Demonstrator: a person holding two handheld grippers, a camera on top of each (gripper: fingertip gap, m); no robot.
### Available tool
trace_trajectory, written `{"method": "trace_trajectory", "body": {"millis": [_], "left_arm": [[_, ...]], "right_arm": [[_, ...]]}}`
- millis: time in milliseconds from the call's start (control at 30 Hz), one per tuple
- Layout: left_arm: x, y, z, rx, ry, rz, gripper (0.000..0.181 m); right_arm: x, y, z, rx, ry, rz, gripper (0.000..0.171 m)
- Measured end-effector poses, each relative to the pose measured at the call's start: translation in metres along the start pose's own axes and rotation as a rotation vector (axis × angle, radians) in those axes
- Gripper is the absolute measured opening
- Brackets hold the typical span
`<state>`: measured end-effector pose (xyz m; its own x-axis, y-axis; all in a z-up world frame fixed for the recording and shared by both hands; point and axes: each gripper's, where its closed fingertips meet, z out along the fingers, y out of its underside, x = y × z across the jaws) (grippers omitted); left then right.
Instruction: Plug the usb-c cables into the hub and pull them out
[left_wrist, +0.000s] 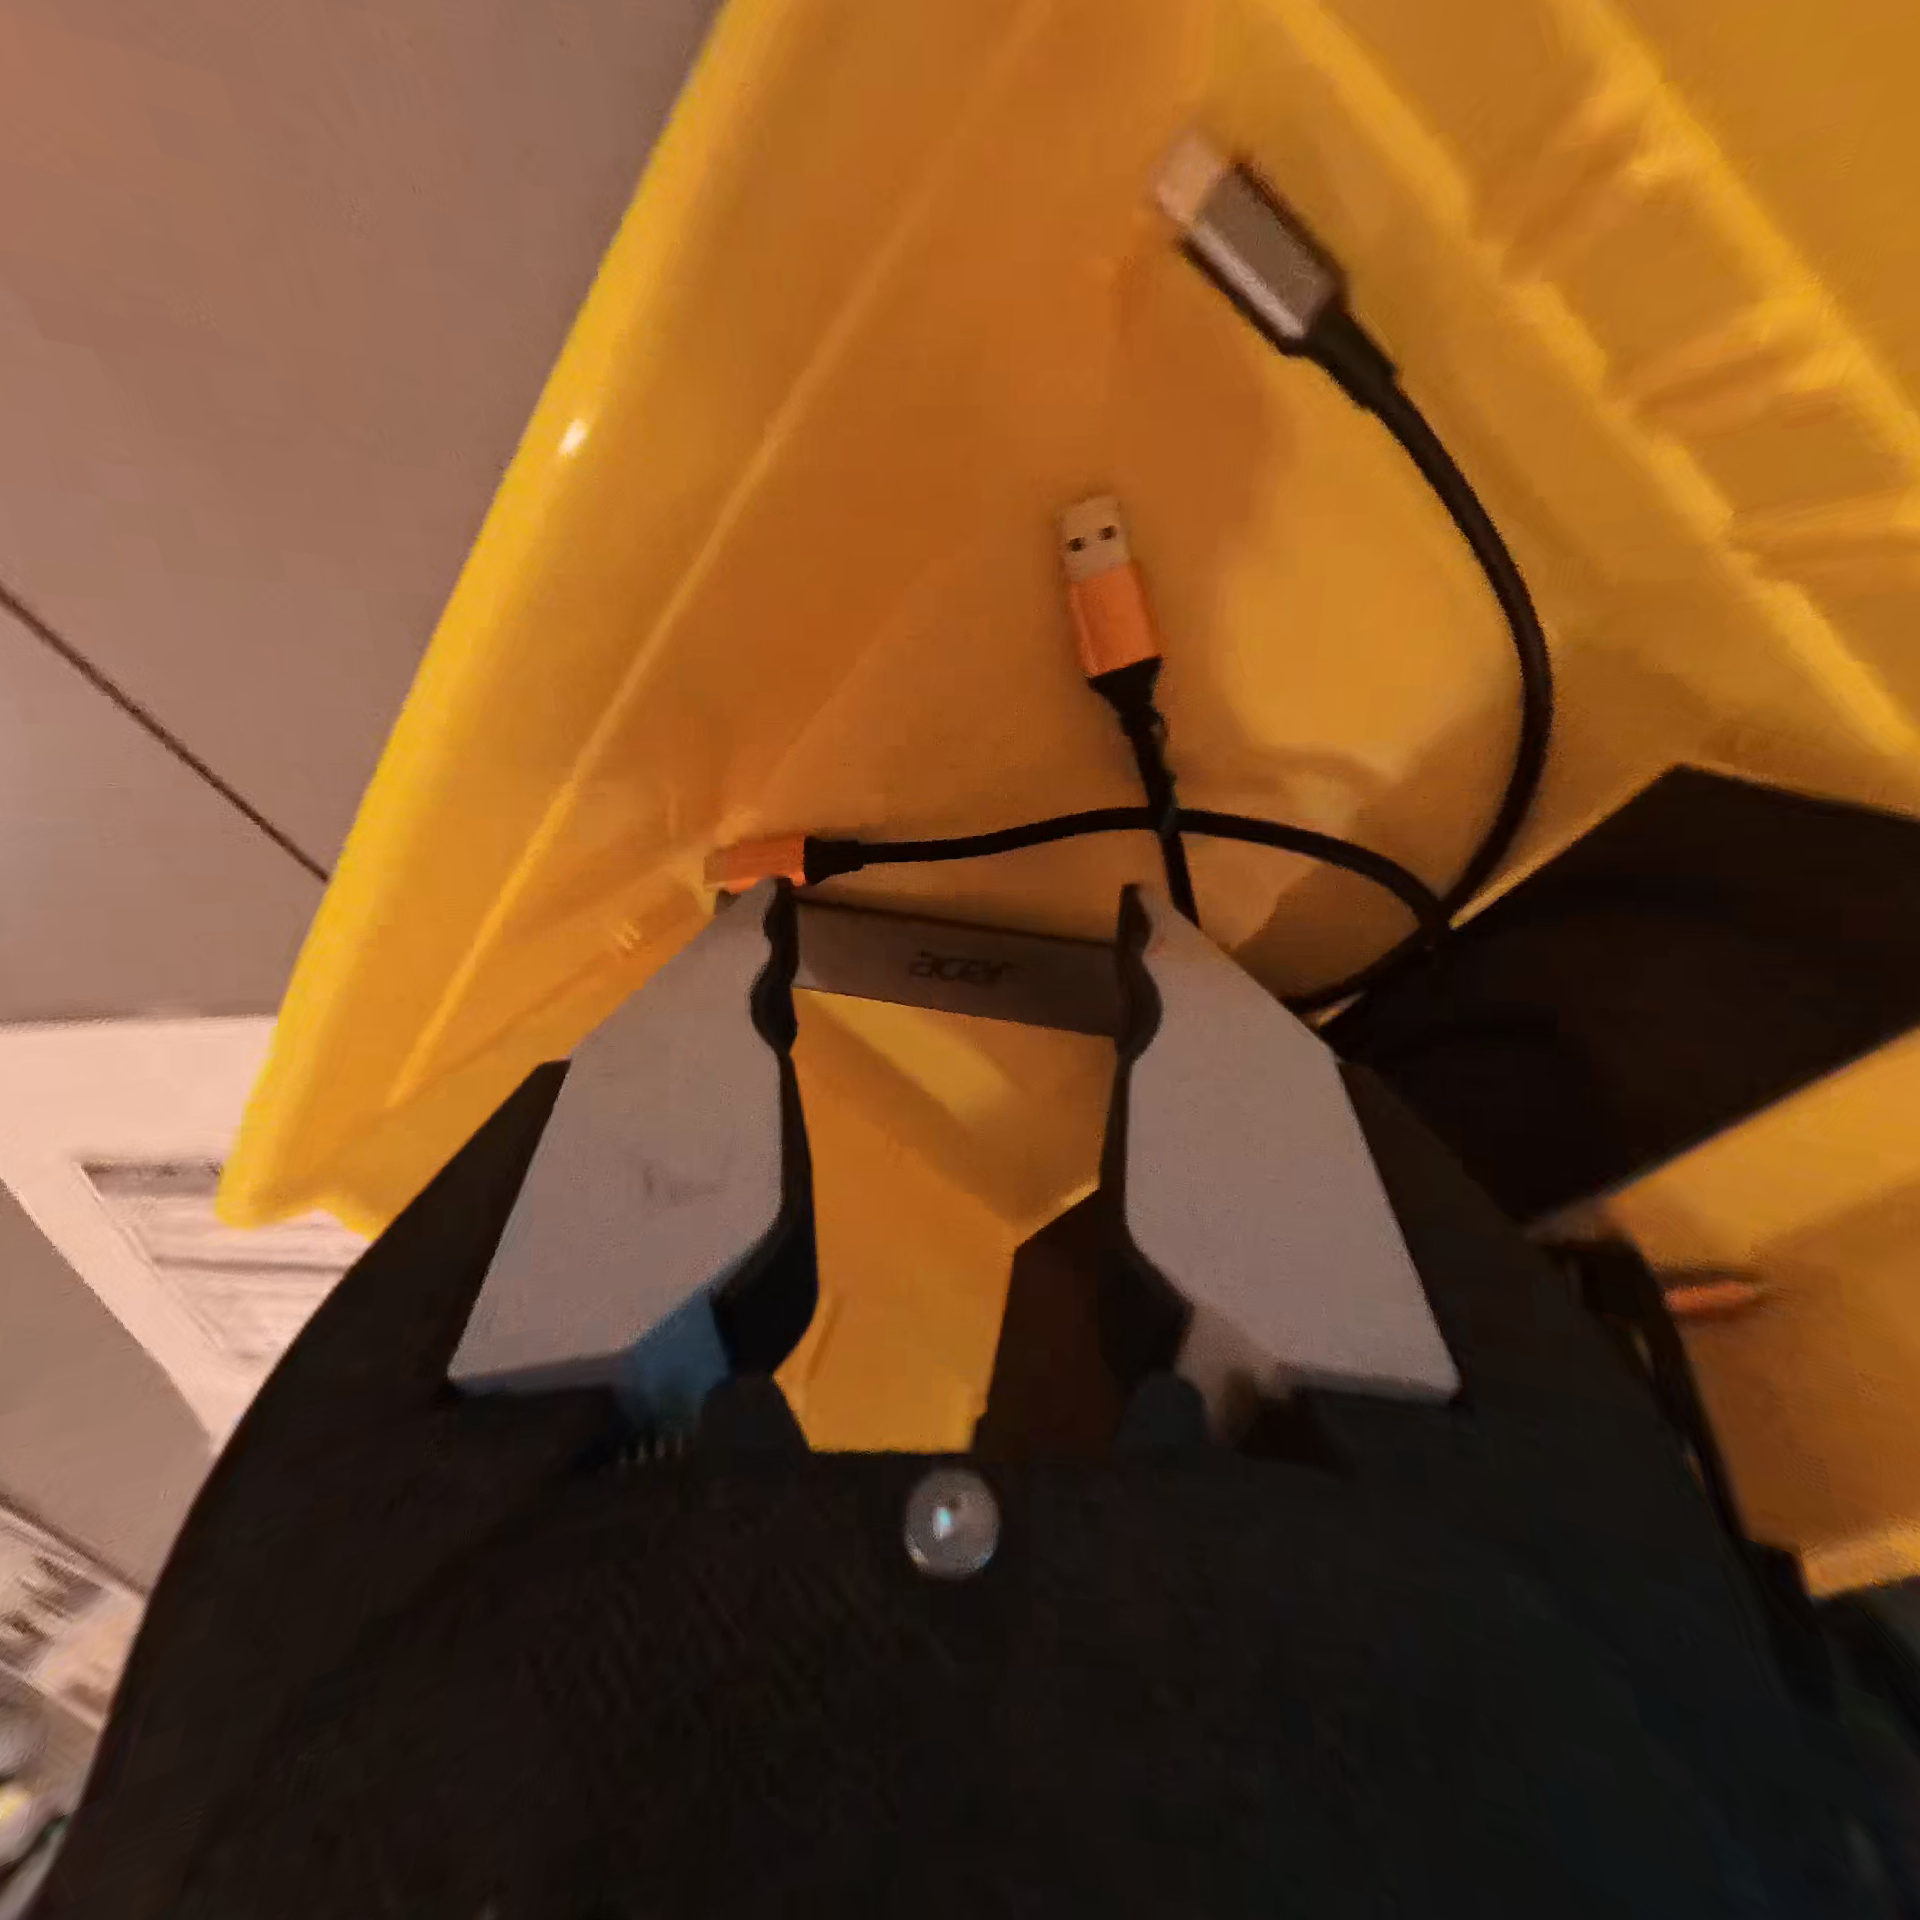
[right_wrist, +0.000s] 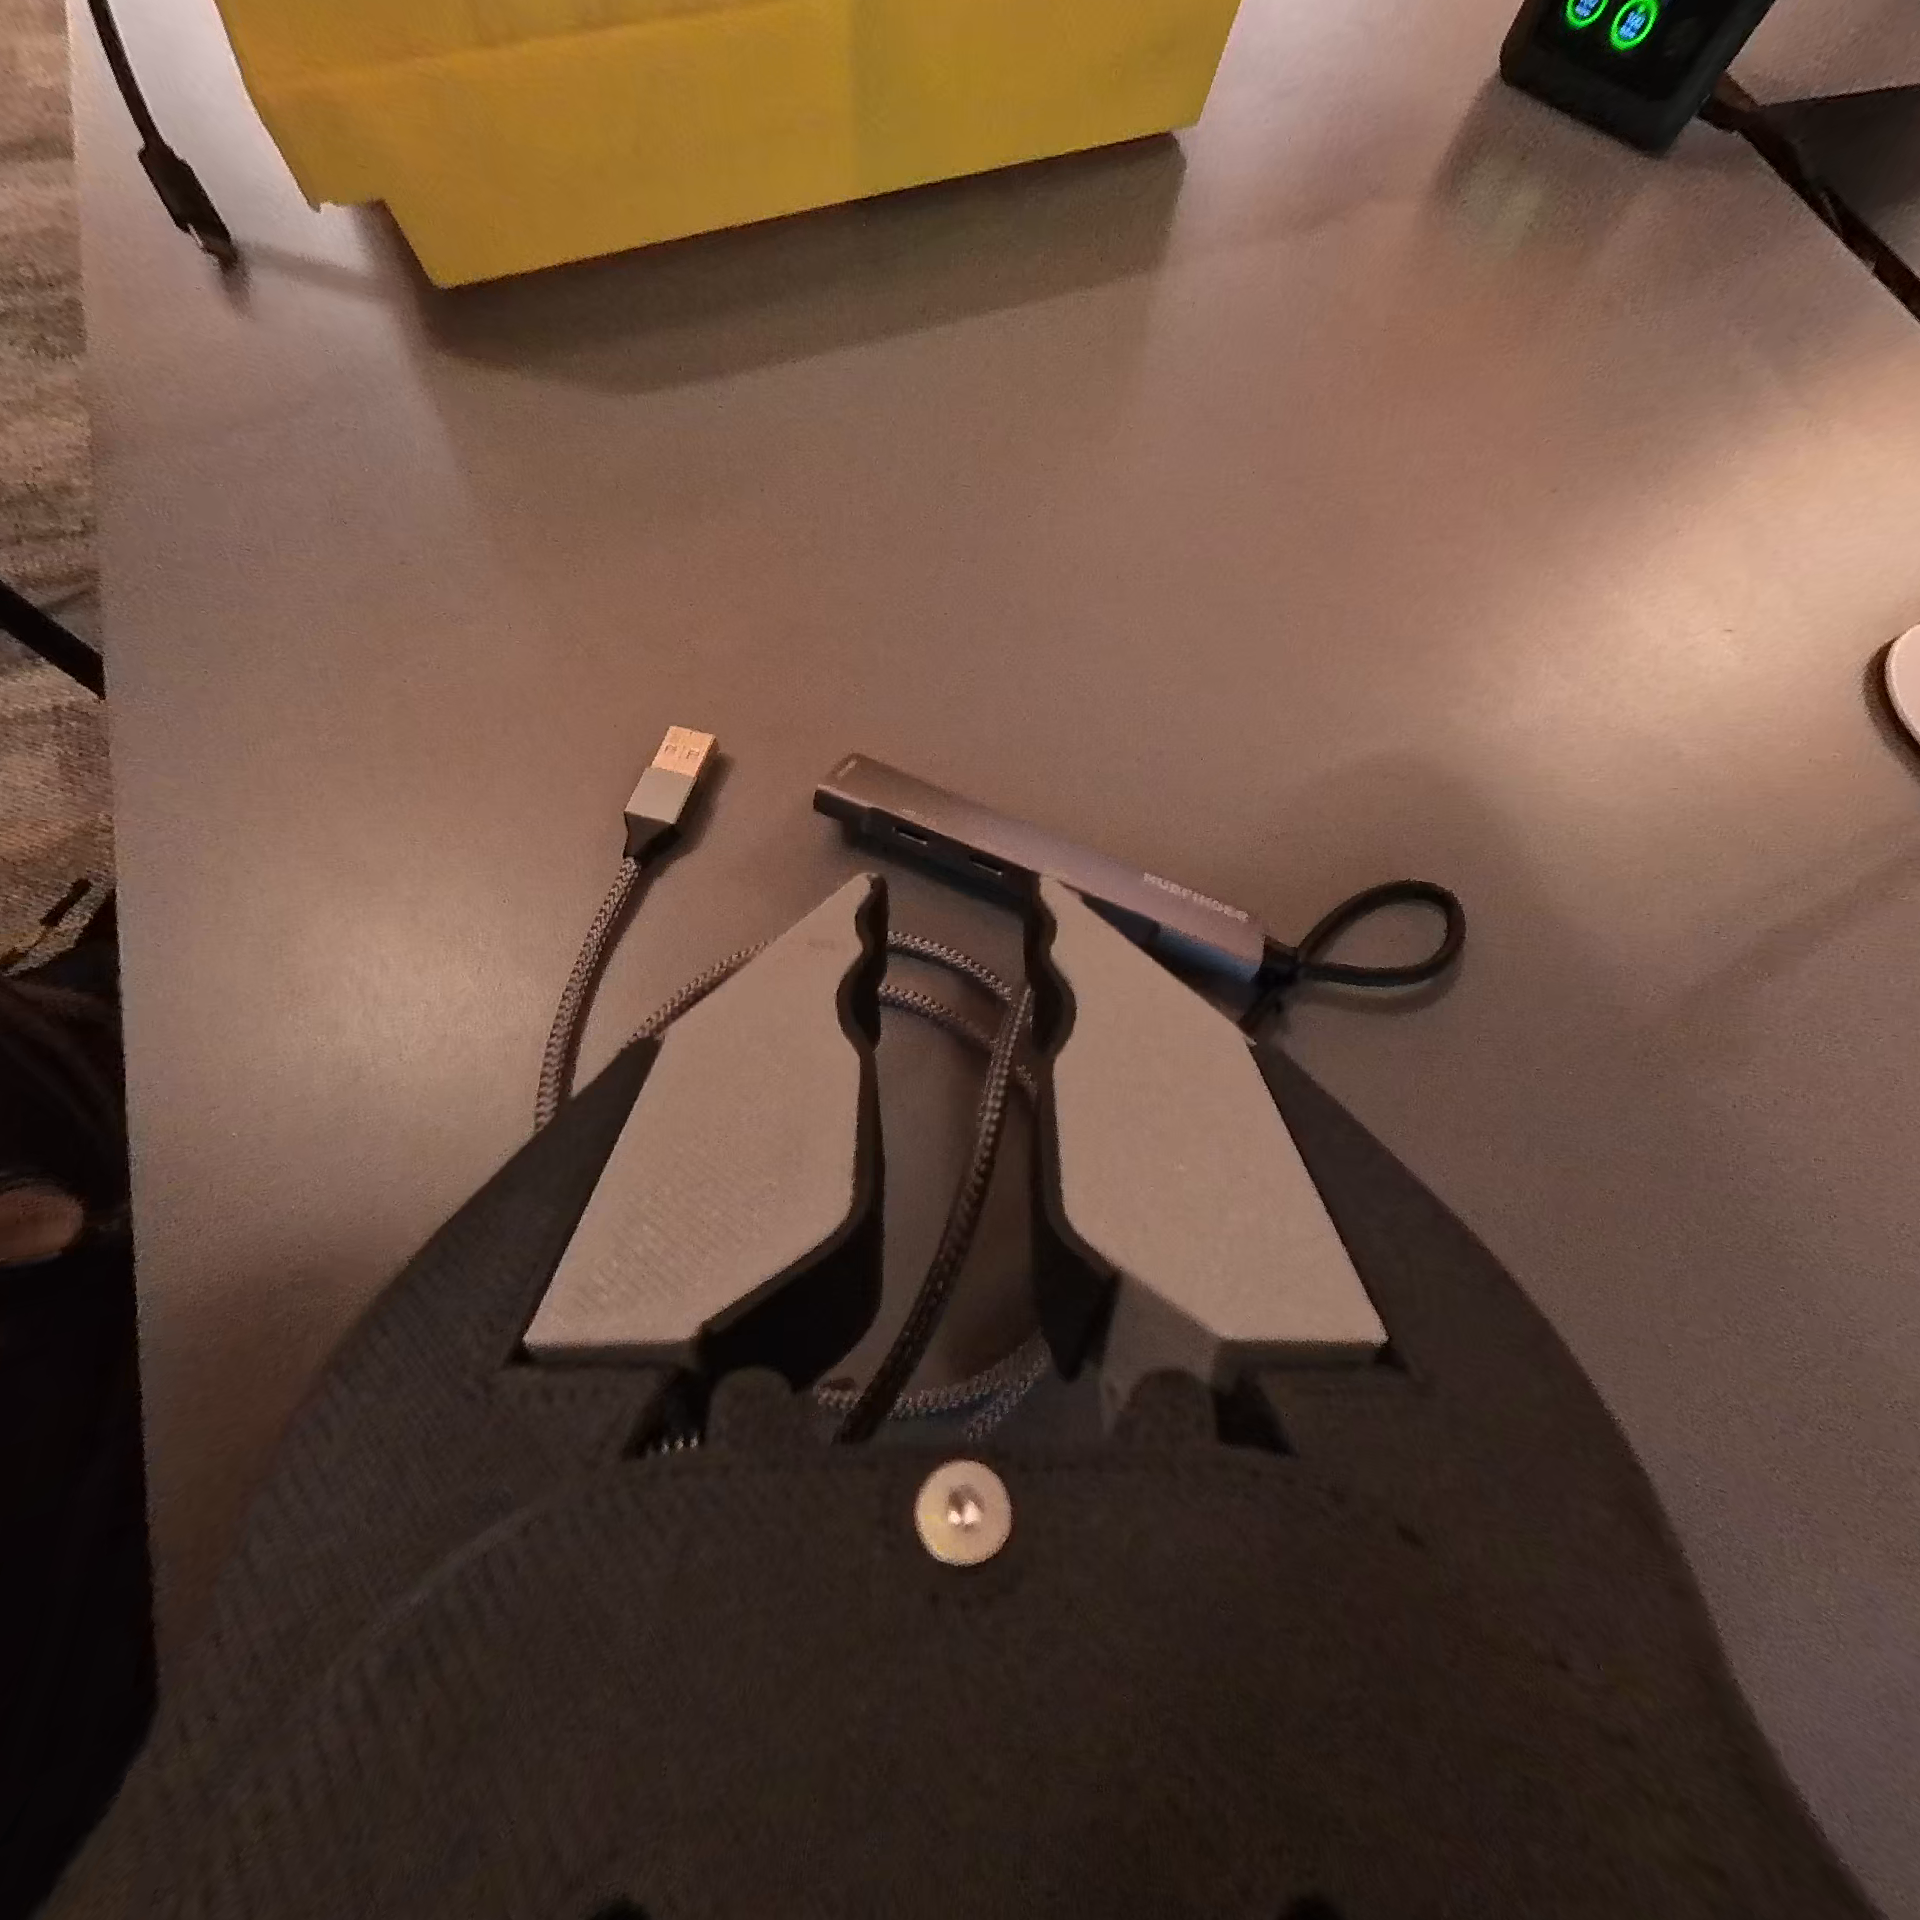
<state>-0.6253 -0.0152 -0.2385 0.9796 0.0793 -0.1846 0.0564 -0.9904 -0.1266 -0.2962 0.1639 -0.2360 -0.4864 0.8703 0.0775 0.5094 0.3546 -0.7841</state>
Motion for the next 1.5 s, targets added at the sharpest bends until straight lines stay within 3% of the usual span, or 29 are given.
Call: {"method": "trace_trajectory", "body": {"millis": [33, 233, 333, 367, 400, 533, 667, 867, 1067, 1300, 1500], "left_arm": [[0.005, -0.002, -0.003, 0.009, 0.027, 0.060, 0.060], [0.021, -0.007, 0.006, 0.007, 0.092, 0.269, 0.061], [0.016, -0.008, 0.020, -0.023, 0.059, 0.316, 0.053], [0.020, -0.008, 0.022, -0.024, 0.090, 0.324, 0.042], [0.023, -0.006, 0.023, -0.030, 0.123, 0.324, 0.015], [0.015, 0.000, 0.023, -0.049, 0.079, 0.350, 0.005], [-0.004, -0.022, -0.016, 0.138, -0.064, 0.286, 0.001], [-0.045, -0.025, -0.078, 0.270, -0.319, 0.091, 0.001], [-0.043, -0.023, -0.131, 0.396, -0.429, -0.009, 0.001], [0.011, 0.002, -0.180, 0.403, -0.418, -0.005, 0.001], [0.066, 0.043, -0.170, 0.239, -0.254, 0.006, 0.001]], "right_arm": [[0.000, 0.002, 0.000, -0.005, -0.001, -0.003, 0.023], [-0.003, -0.004, -0.004, 0.030, -0.036, 0.021, 0.023], [0.000, -0.003, -0.004, 0.028, -0.036, 0.032, 0.023], [0.000, -0.003, -0.004, 0.025, -0.036, 0.034, 0.023], [0.000, -0.002, -0.004, 0.024, -0.035, 0.033, 0.022], [0.001, -0.001, -0.003, 0.021, -0.029, 0.033, 0.022], [0.000, -0.003, -0.005, 0.030, -0.035, 0.035, 0.021], [-0.003, -0.006, -0.006, 0.041, -0.036, 0.019, 0.020], [-0.003, -0.008, -0.007, 0.054, -0.032, 0.014, 0.019], [-0.007, -0.009, -0.009, 0.072, -0.050, 0.028, 0.018], [-0.012, -0.008, -0.006, 0.063, -0.044, 0.002, 0.018]]}}
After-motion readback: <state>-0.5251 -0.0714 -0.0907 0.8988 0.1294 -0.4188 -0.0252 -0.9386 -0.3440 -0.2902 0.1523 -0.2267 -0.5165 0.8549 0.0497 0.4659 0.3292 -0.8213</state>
